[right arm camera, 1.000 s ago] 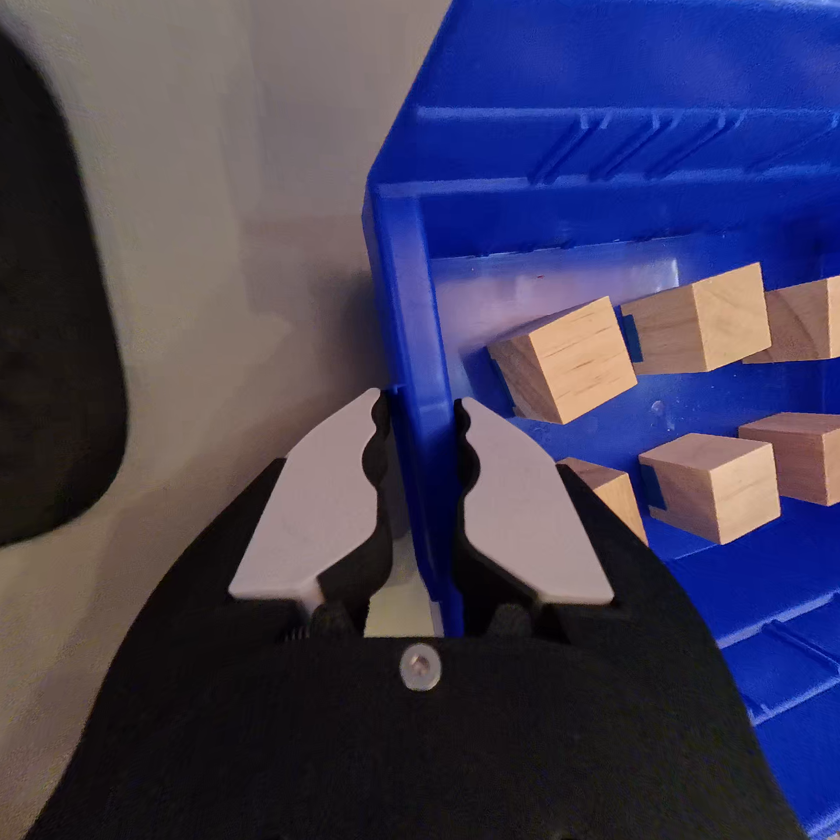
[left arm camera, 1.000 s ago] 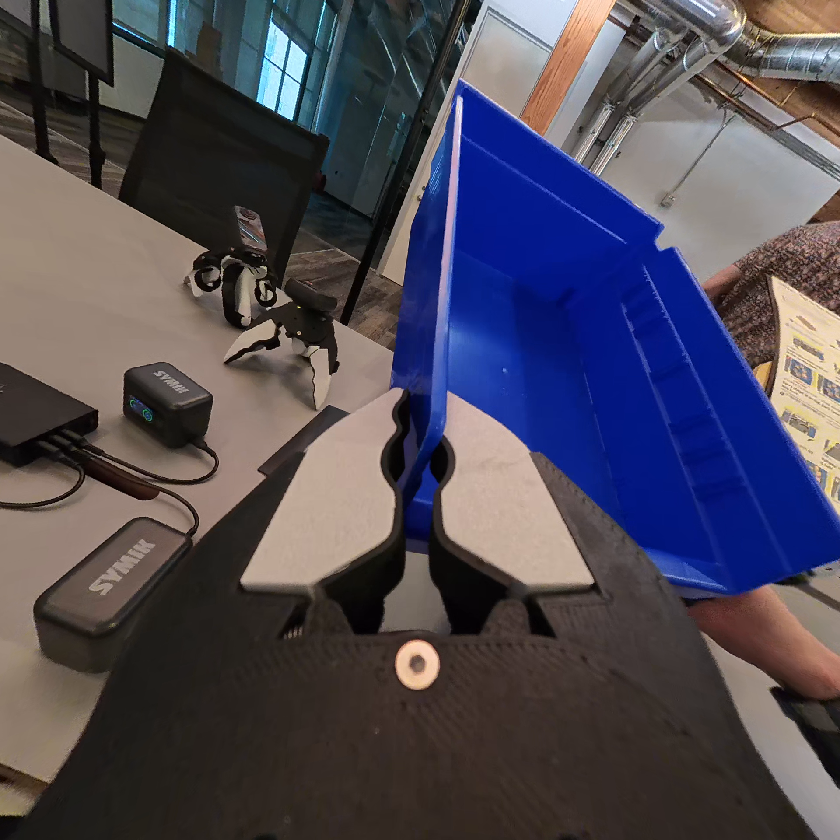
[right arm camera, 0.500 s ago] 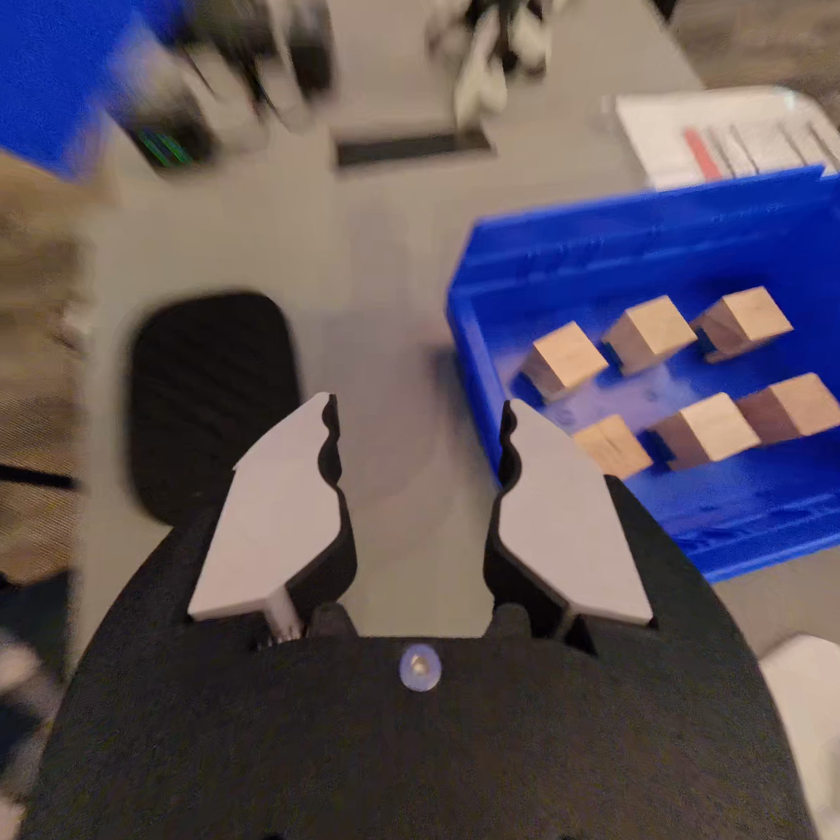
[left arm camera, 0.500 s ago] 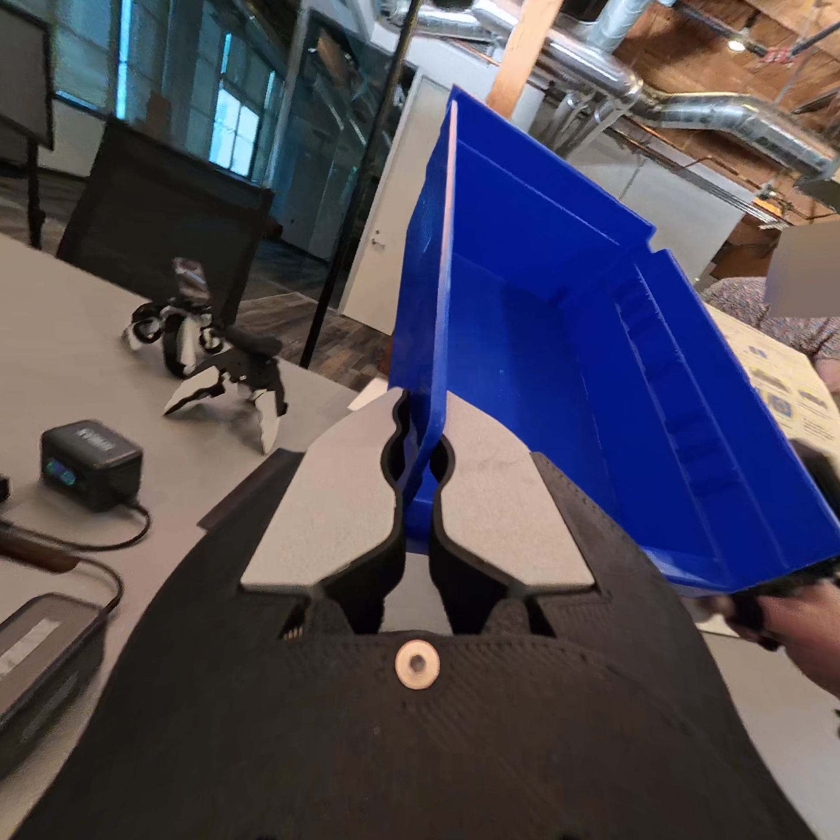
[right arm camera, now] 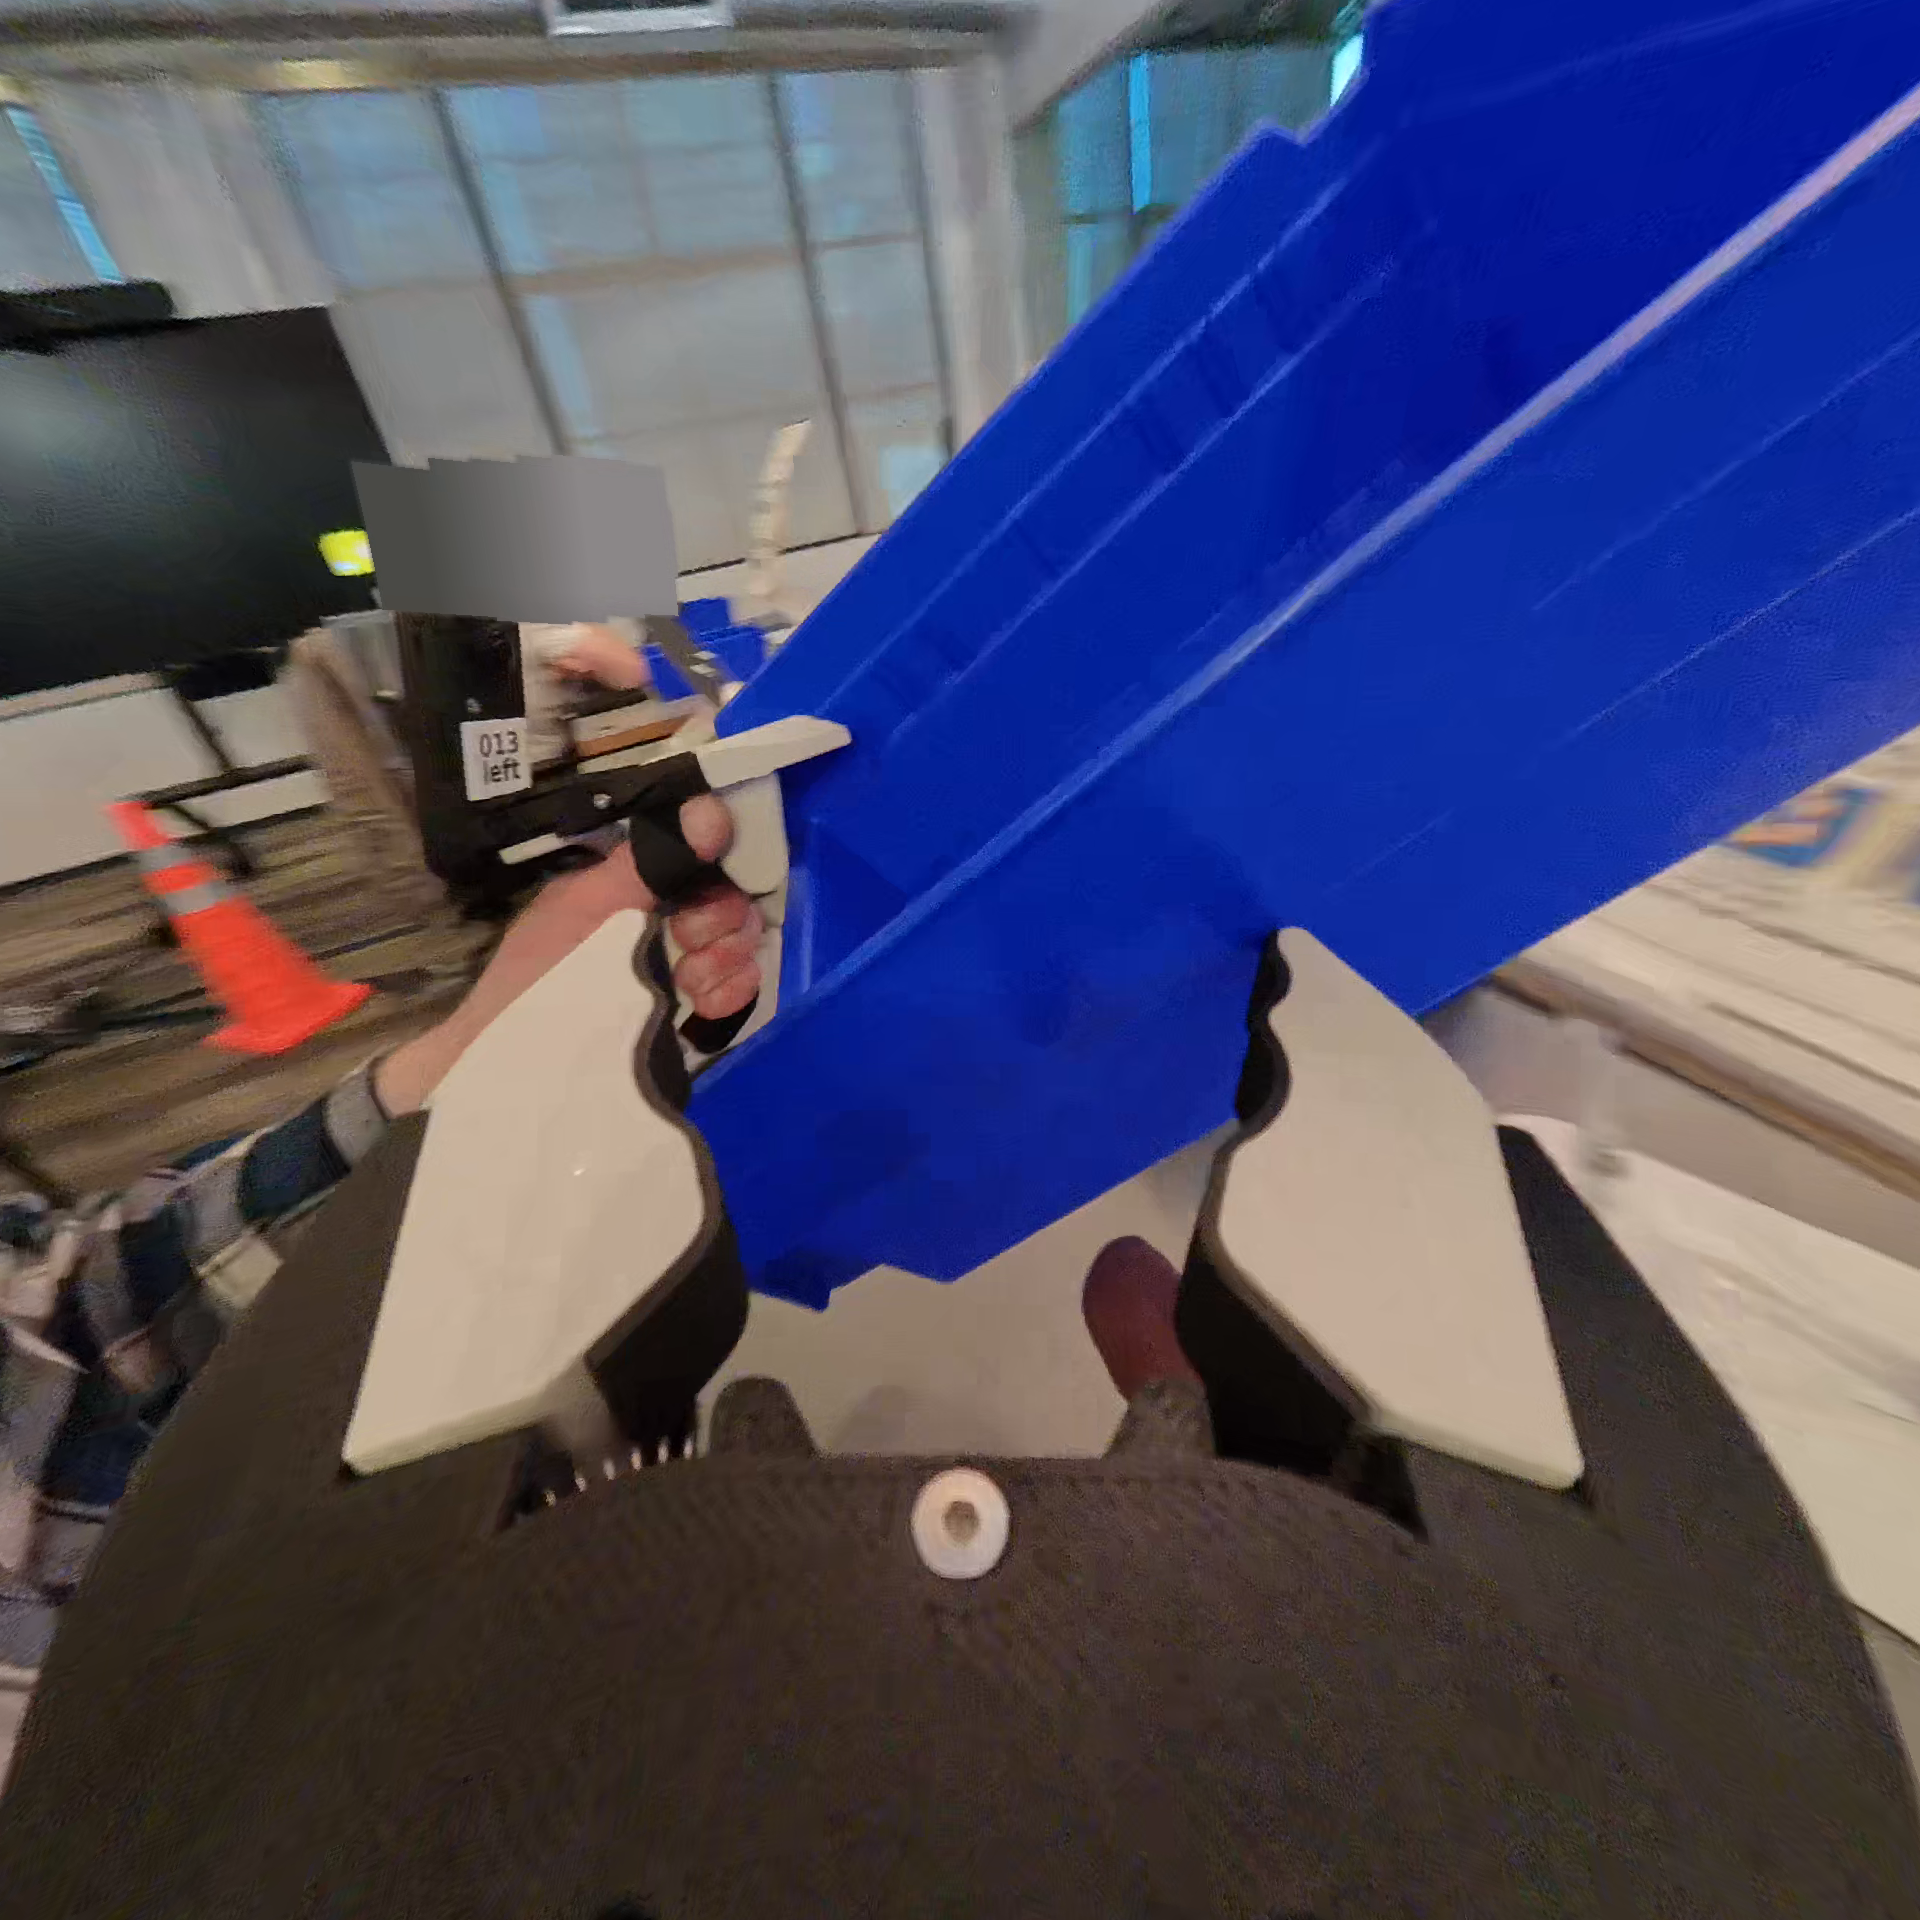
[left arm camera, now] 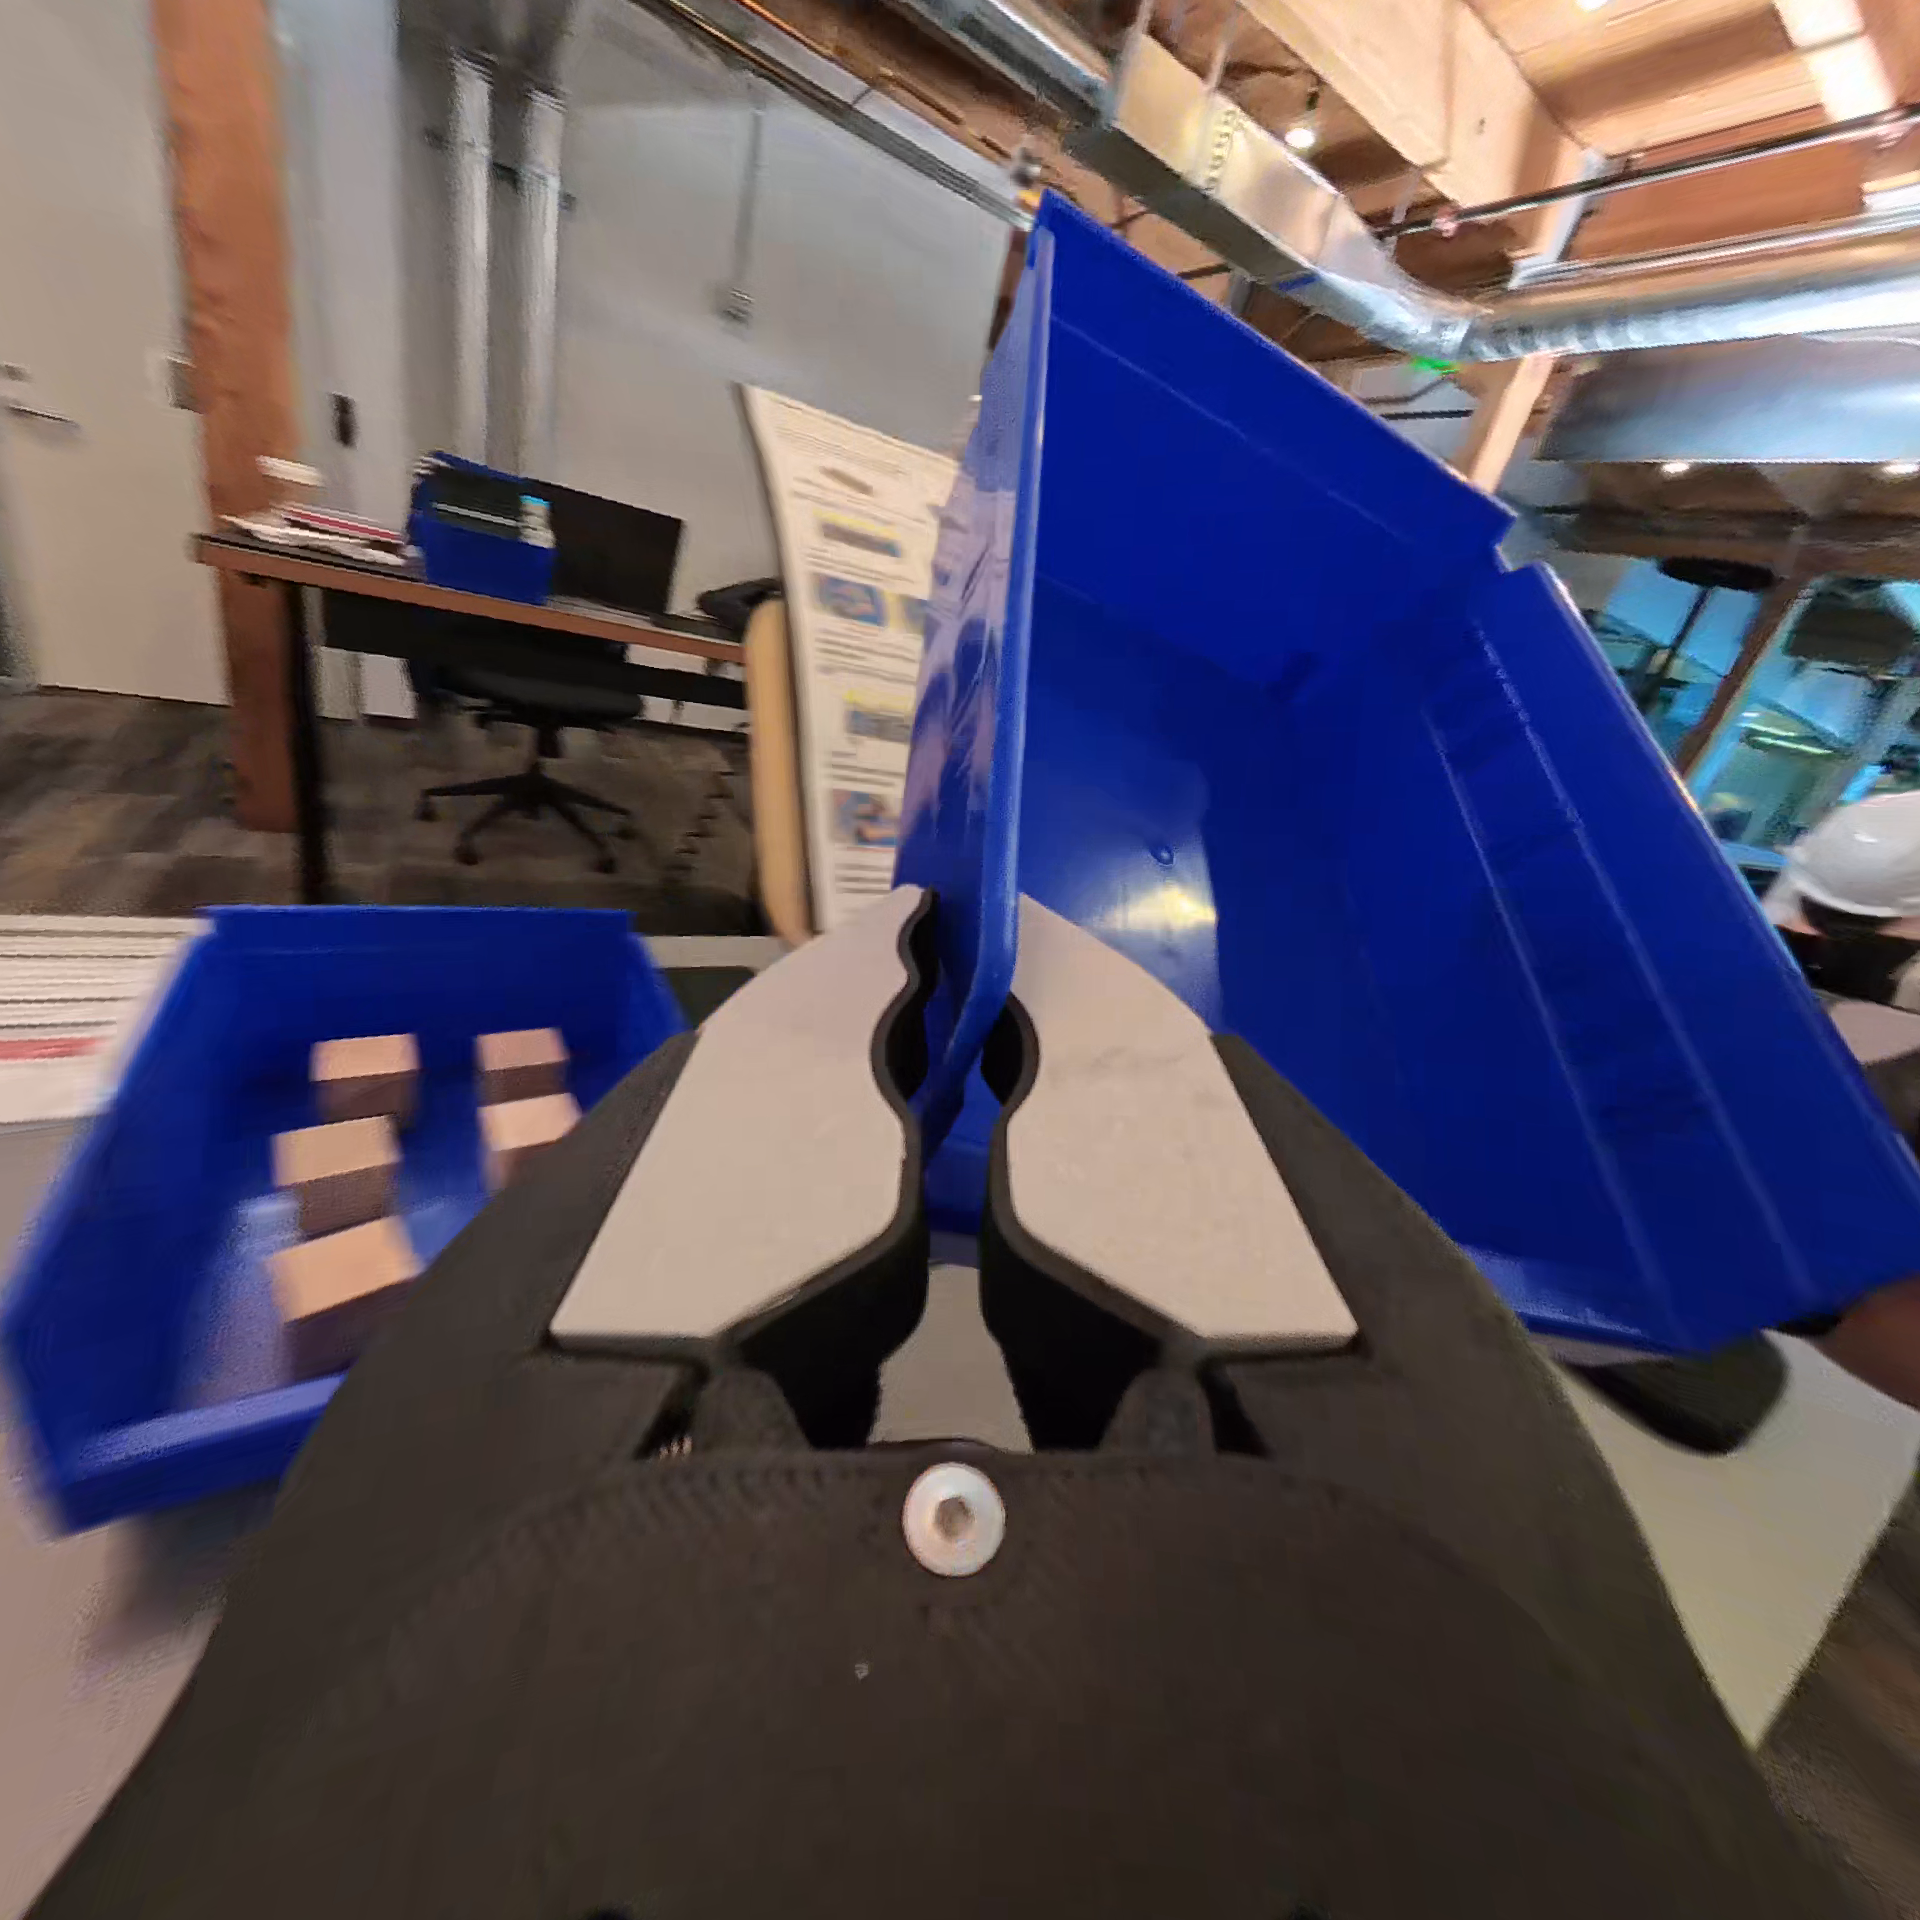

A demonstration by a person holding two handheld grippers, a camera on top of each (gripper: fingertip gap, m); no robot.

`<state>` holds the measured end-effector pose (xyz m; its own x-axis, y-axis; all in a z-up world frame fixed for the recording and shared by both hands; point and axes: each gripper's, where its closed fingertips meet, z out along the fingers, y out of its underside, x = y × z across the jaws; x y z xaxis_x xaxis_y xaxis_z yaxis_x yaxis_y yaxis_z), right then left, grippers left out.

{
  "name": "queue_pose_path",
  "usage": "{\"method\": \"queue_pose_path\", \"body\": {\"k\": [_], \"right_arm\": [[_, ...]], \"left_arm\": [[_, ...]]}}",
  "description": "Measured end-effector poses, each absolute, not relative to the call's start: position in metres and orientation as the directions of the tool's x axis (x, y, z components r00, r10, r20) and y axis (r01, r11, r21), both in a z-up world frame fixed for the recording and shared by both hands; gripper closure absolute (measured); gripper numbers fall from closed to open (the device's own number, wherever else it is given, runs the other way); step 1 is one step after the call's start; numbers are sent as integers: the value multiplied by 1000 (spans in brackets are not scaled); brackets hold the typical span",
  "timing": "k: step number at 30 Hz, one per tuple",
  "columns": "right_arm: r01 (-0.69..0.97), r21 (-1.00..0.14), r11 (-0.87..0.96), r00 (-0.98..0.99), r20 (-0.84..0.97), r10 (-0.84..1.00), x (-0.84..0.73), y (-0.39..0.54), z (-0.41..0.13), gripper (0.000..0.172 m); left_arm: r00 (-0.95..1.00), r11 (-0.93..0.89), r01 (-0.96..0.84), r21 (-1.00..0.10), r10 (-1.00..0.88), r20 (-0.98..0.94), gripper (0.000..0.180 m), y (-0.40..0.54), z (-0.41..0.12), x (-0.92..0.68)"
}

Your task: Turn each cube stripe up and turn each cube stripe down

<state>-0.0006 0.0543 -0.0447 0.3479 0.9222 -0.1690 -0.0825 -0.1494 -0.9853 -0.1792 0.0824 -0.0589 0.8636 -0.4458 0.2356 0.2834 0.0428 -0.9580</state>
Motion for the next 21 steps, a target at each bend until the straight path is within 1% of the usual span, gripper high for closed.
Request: {"method": "queue_pose_path", "body": {"k": [1,5,6,7,11,17,21], "right_arm": [[-88,-989,-117,405,-143,903,21,54,-43,63],[-95,-995,-27,592,-78,802,111,43,-42,72],[-90,-996,-18,639,-71,766,132,42,-44,70],[-101,-995,-22,673,-85,735,152,39,-47,68],[-170,-983,-69,769,-176,614,225,37,-66,69],[-261,-957,-127,819,-289,495,299,47,-103,69],[-303,-925,-230,808,-377,452,330,69,-132,69]], "left_arm": [[843,32,301,-953,-476,250,174,87,-58,-154],[743,-14,328,-945,-614,267,174,101,-61,-56],[718,-29,325,-945,-642,267,174,104,-63,-31],[701,-42,313,-949,-664,261,174,107,-67,-7],[627,-105,275,-956,-734,261,174,124,-90,76],[535,-288,252,-924,-754,382,175,146,-146,162],[517,-411,236,-880,-714,472,173,161,-187,192]]}}
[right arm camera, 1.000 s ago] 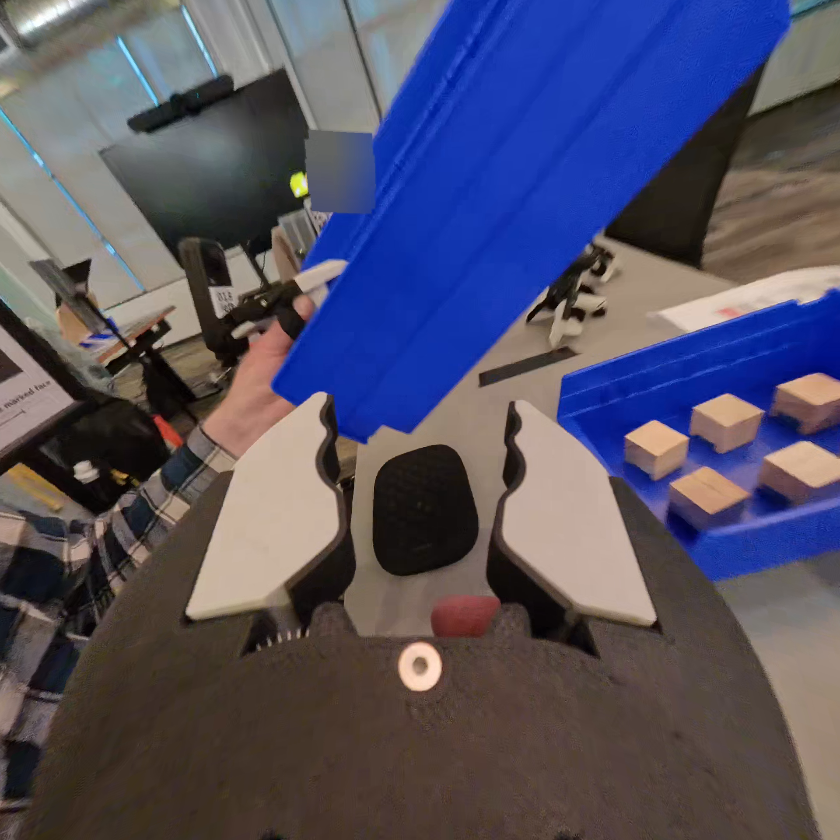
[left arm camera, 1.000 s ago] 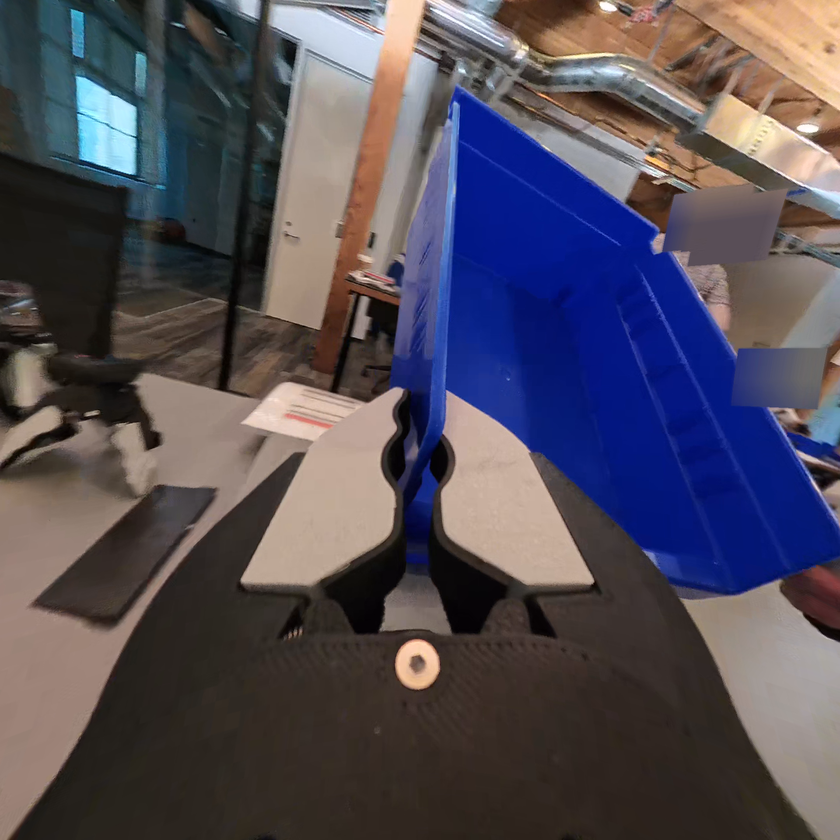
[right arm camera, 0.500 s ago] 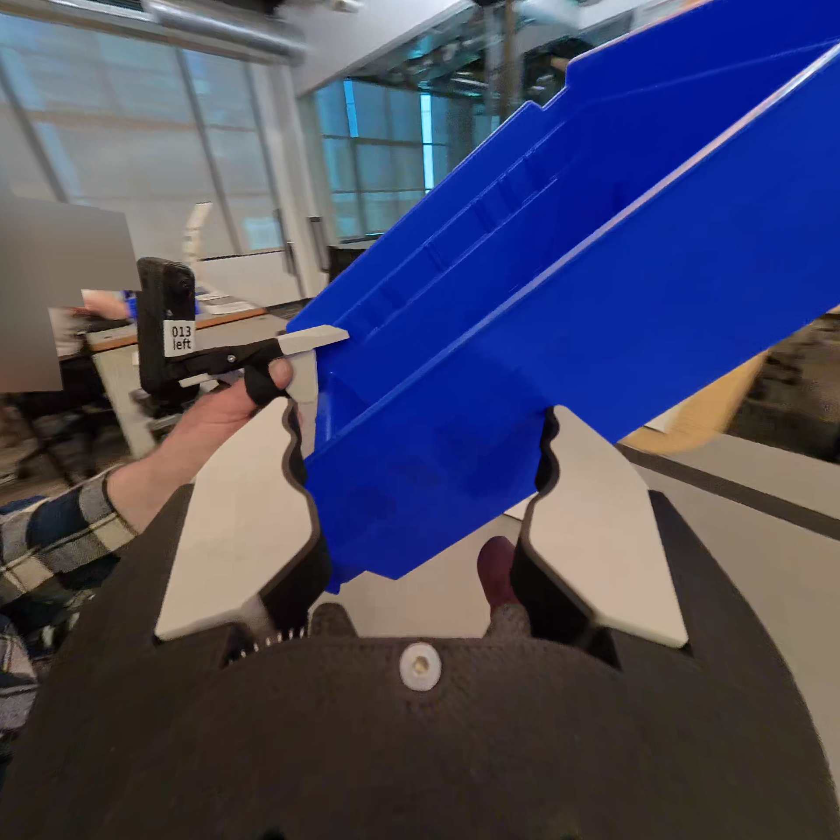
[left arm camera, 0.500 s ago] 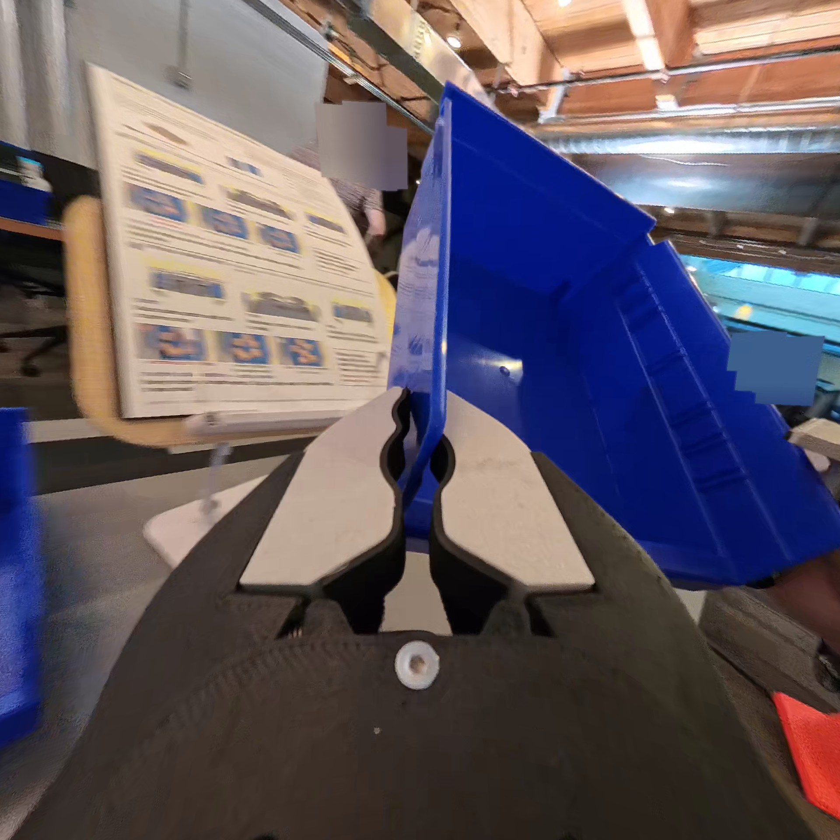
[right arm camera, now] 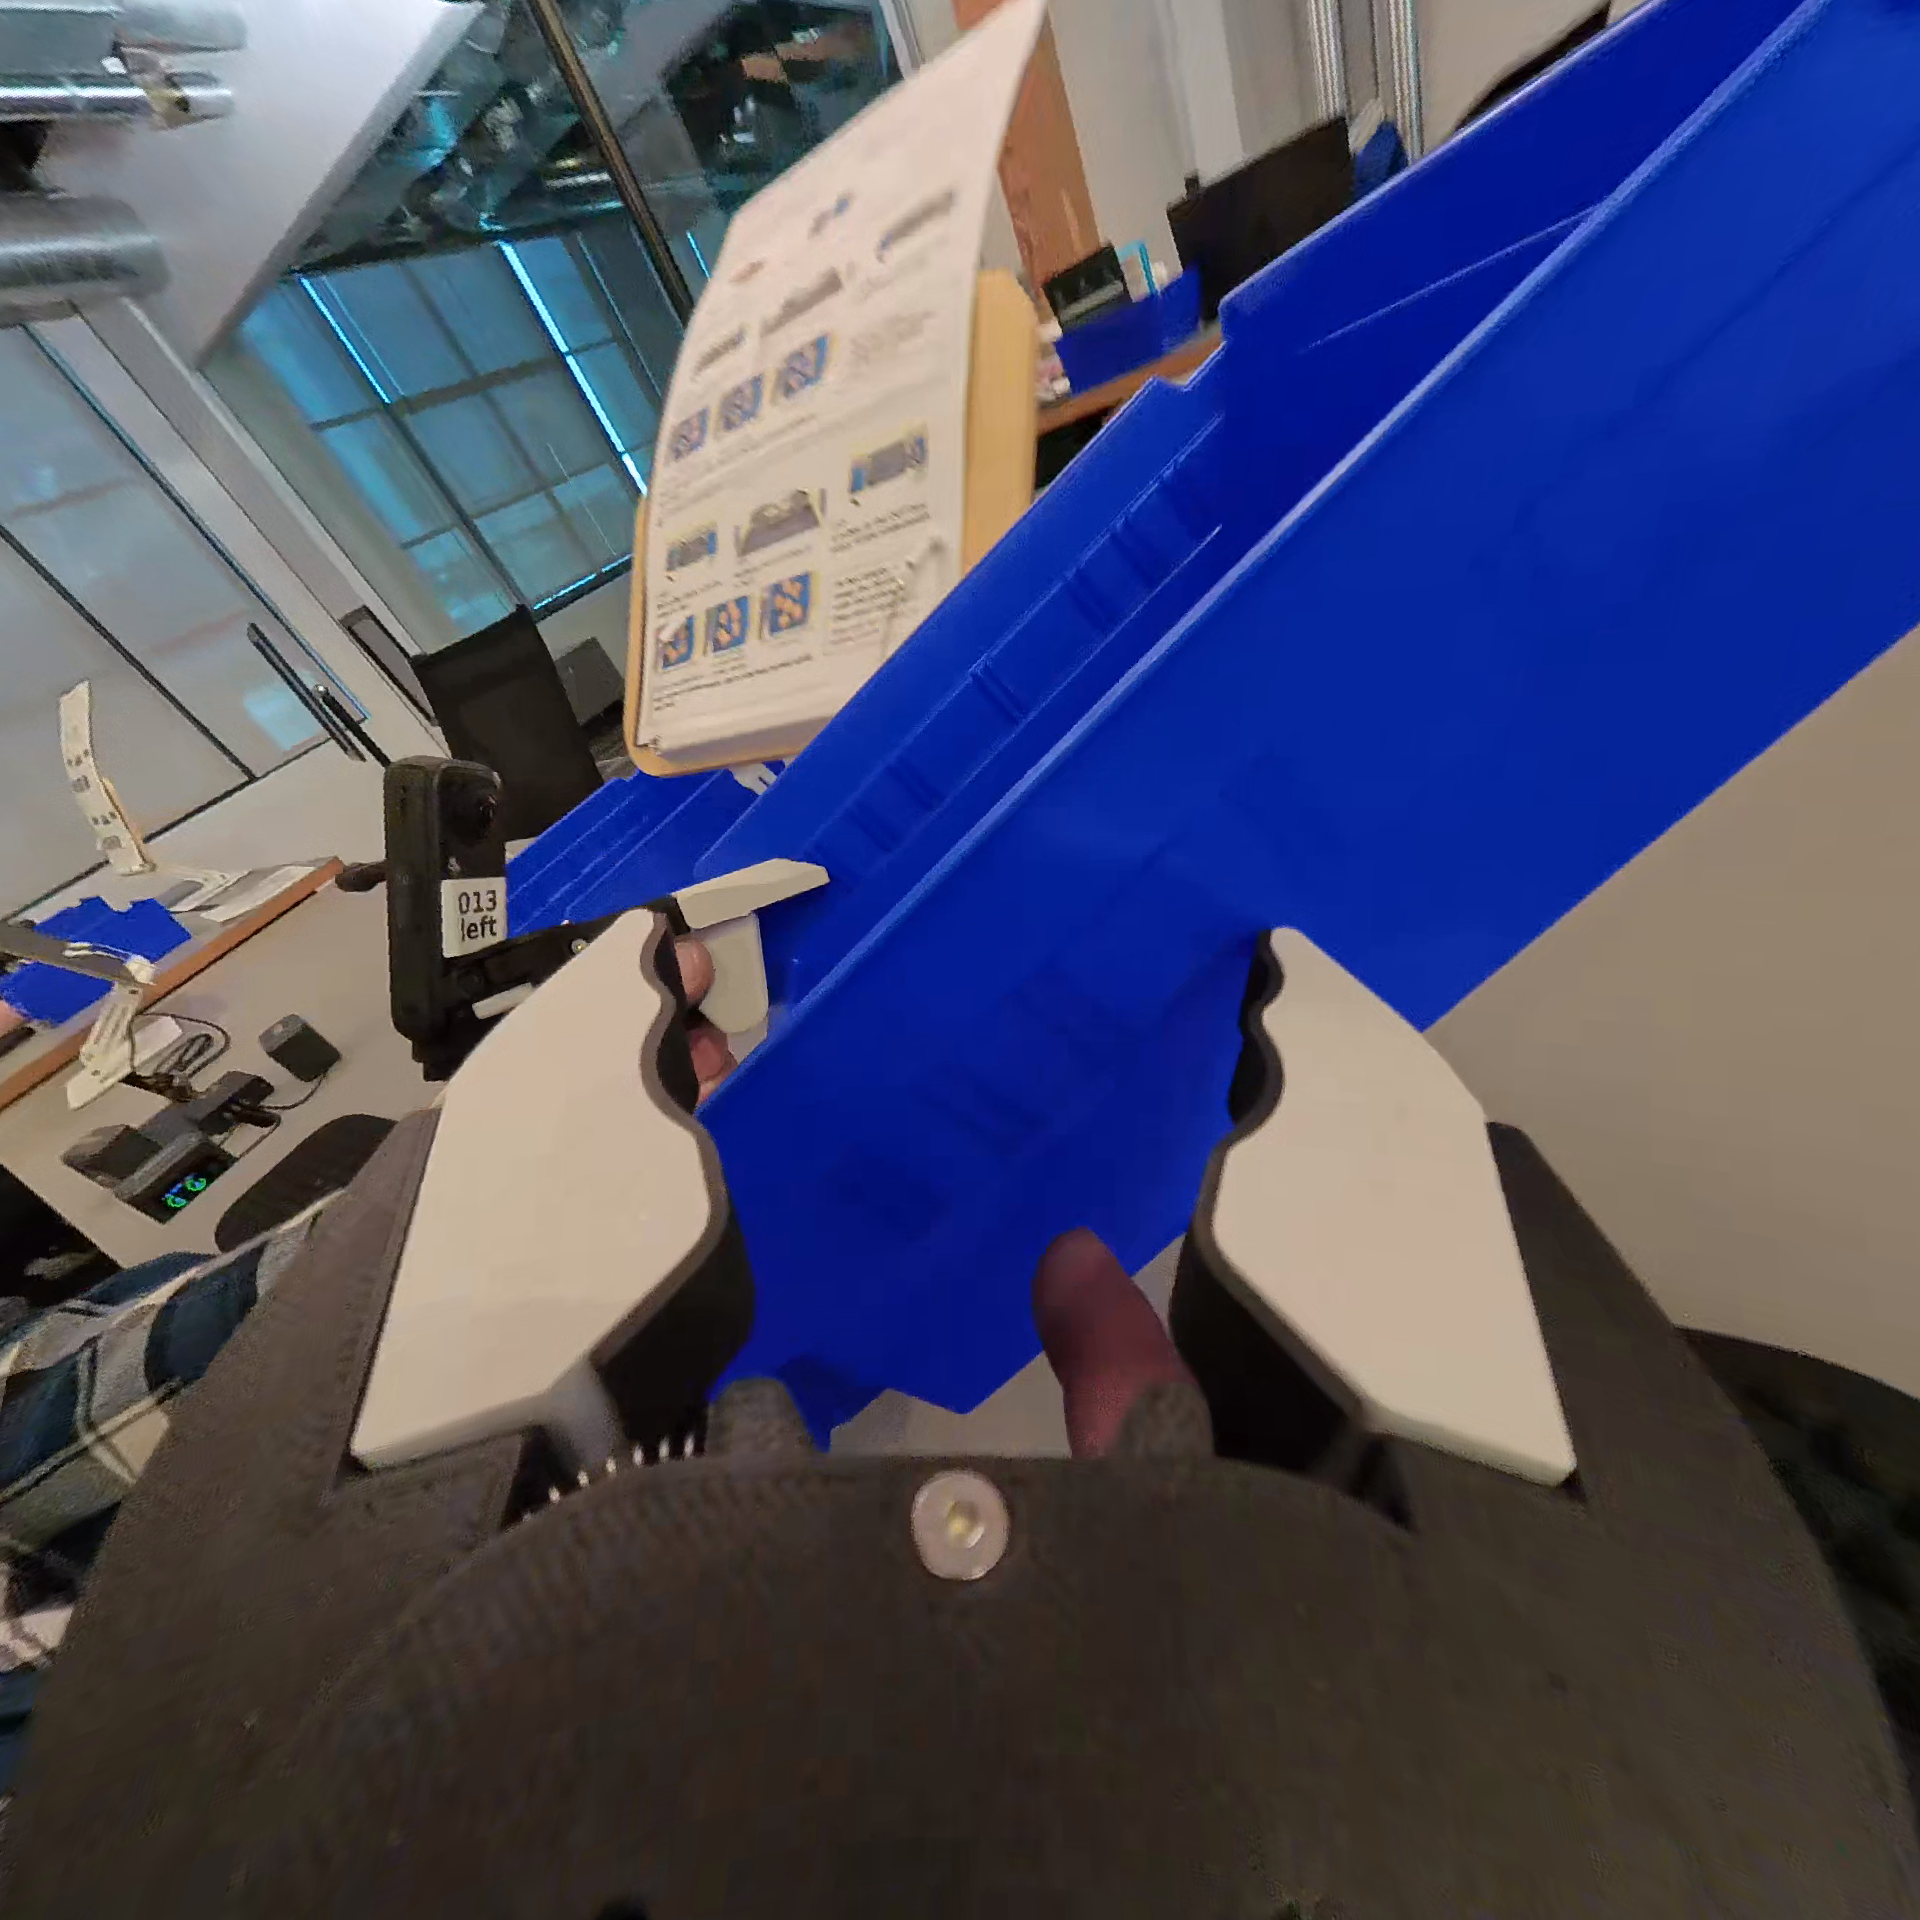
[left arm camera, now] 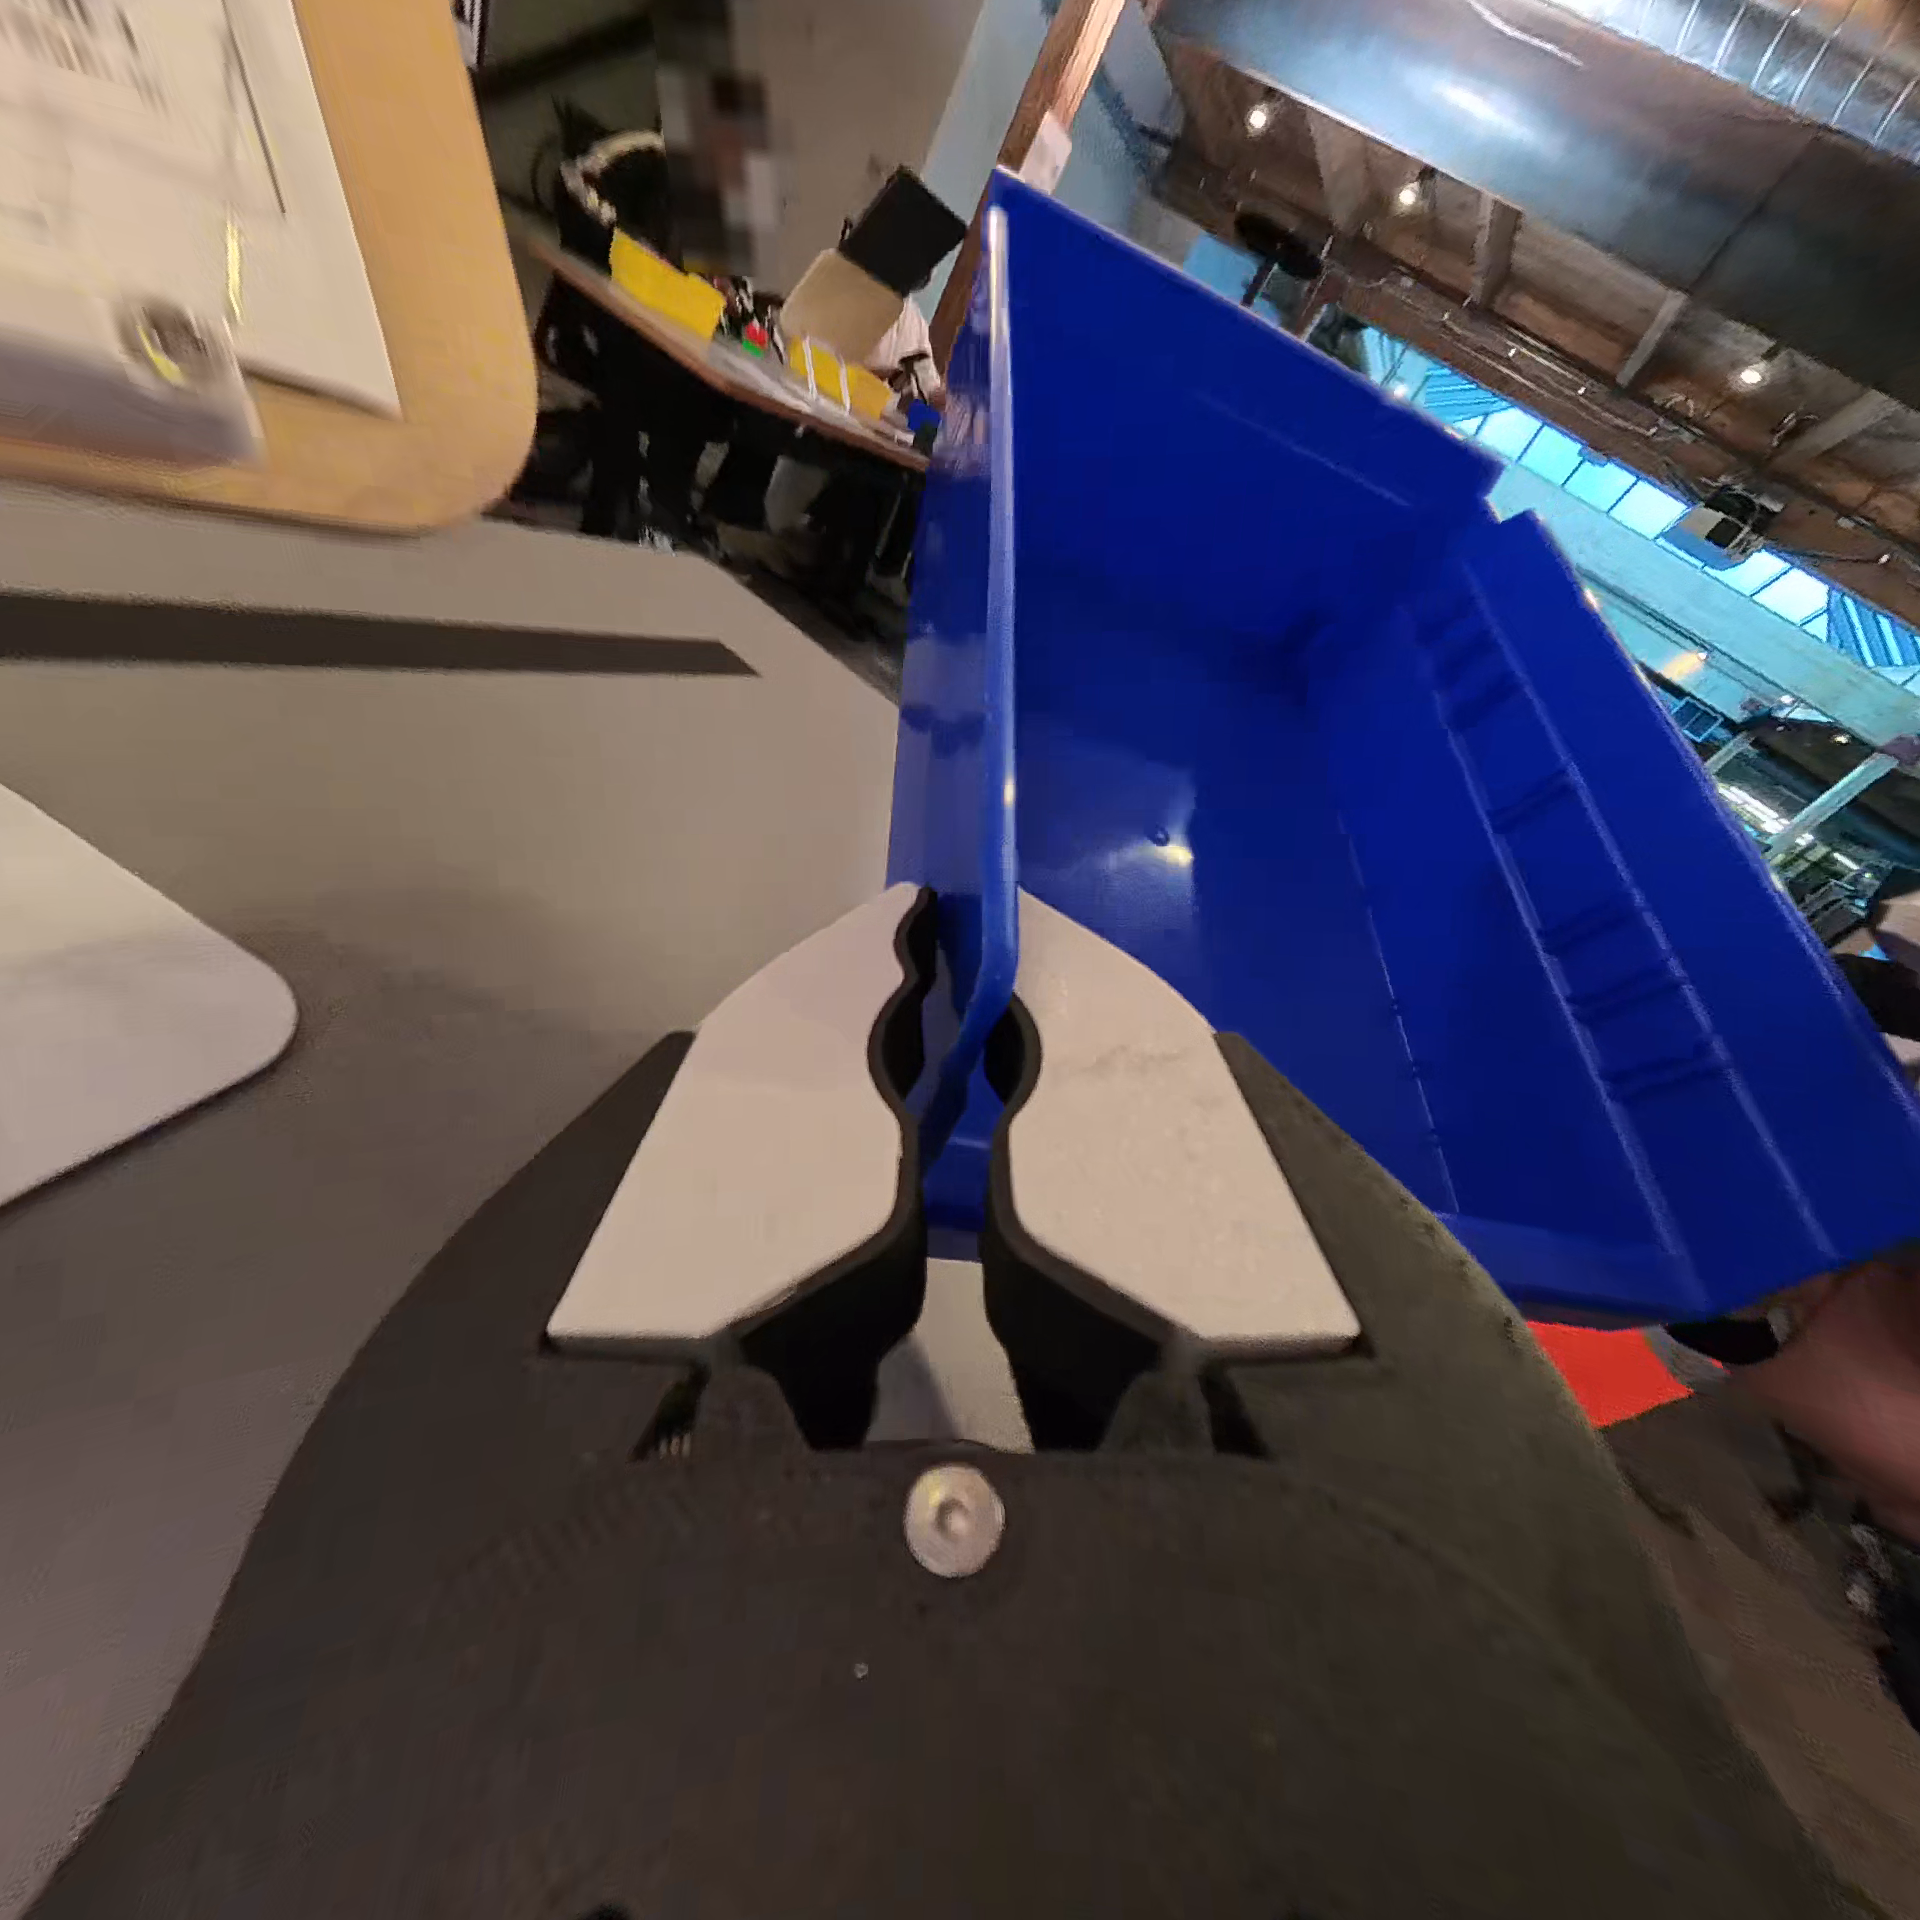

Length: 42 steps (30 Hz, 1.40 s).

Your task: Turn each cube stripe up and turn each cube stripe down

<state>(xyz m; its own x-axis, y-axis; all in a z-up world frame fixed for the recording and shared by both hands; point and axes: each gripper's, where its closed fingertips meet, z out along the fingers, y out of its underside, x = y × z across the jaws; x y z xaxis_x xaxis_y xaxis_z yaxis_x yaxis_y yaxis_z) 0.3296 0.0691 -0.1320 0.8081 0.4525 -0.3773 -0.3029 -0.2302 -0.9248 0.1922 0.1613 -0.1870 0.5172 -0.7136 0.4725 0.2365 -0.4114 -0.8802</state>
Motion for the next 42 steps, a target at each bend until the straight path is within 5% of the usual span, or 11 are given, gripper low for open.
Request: {"method": "queue_pose_path", "body": {"k": [13,25,29,33,42], "right_arm": [[-397,-722,-567,619,-667,415,375,168,-206,66],[-349,-601,-719,445,-781,437,418,268,-226,84],[-317,-573,-756,471,-787,398,432,300,-249,77],[-350,-520,-780,441,-825,352,446,328,-264,91],[-335,-590,-735,568,-749,343,460,360,-261,86]], "left_arm": [[576,-564,173,-807,-607,548,162,195,-264,218],[546,-627,226,-746,-553,630,140,231,-275,255],[512,-642,218,-735,-566,646,137,240,-271,276],[504,-641,235,-731,-562,655,134,252,-269,290],[462,-646,227,-728,-587,665,135,272,-265,297]]}}
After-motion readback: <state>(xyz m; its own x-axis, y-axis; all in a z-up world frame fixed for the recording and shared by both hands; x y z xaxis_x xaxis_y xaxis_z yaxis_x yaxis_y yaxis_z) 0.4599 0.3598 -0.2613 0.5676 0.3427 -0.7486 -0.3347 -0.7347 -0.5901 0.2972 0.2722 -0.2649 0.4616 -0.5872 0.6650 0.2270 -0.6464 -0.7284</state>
